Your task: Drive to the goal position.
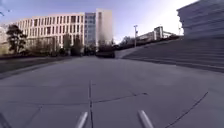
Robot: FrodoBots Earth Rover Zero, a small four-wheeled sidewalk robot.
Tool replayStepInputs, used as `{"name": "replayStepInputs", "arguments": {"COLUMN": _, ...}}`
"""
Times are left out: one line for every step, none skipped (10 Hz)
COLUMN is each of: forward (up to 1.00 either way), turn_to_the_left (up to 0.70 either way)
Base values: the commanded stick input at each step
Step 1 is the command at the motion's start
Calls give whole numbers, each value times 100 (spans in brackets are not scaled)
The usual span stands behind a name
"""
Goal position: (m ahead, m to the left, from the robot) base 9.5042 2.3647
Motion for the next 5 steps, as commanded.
{"name": "replayStepInputs", "arguments": {"forward": 100, "turn_to_the_left": 0}}
{"name": "replayStepInputs", "arguments": {"forward": 100, "turn_to_the_left": 0}}
{"name": "replayStepInputs", "arguments": {"forward": 100, "turn_to_the_left": 0}}
{"name": "replayStepInputs", "arguments": {"forward": 100, "turn_to_the_left": 0}}
{"name": "replayStepInputs", "arguments": {"forward": 100, "turn_to_the_left": 0}}
